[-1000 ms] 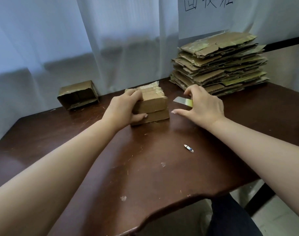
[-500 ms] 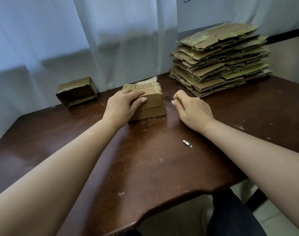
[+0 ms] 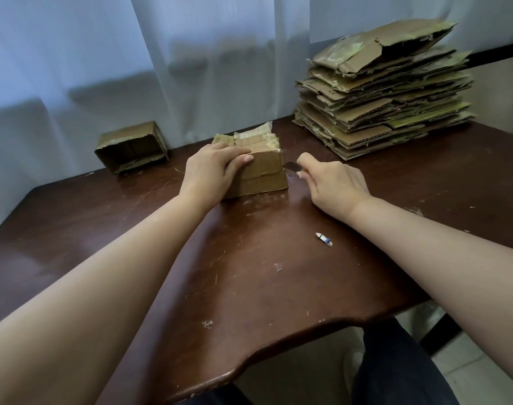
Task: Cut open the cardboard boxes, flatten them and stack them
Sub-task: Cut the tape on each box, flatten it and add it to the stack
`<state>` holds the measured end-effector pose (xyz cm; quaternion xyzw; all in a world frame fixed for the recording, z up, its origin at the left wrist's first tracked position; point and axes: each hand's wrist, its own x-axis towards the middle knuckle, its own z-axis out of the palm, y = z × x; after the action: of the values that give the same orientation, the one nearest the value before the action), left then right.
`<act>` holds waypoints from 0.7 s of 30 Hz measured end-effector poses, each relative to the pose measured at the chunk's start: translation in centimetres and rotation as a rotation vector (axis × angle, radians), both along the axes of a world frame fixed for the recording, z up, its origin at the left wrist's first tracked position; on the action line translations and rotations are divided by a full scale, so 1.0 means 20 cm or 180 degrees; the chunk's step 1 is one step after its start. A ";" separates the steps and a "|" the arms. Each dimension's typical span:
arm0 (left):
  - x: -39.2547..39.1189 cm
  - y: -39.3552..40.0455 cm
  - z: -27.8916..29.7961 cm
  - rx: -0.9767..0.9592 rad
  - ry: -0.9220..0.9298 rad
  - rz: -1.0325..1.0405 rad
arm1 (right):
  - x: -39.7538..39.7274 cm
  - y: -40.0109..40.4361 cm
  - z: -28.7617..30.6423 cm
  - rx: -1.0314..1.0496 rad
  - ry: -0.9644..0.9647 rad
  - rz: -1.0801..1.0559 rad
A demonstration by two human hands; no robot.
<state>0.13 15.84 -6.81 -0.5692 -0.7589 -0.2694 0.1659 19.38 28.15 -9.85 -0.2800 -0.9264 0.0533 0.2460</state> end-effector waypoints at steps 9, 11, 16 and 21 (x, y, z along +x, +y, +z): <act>0.01 -0.01 0.01 -0.0064 -0.0119 0.0014 | 0.02 -0.03 0.03 0.0173 -0.0384 -0.0125; 0.01 -0.01 0.02 -0.0109 -0.0189 -0.0015 | 0.02 -0.04 0.03 0.0303 -0.0589 -0.0153; 0.05 -0.01 0.04 -0.0131 -0.0289 0.0216 | 0.03 -0.05 0.02 0.0192 -0.0469 -0.0337; 0.14 0.03 0.11 -0.0416 0.0284 0.1173 | 0.04 -0.05 0.01 0.0081 -0.0248 -0.0490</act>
<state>2.91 16.48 -4.61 -0.4416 -0.8580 -0.1592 0.2085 20.18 27.22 -9.68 -0.3491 -0.9116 0.0116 0.2167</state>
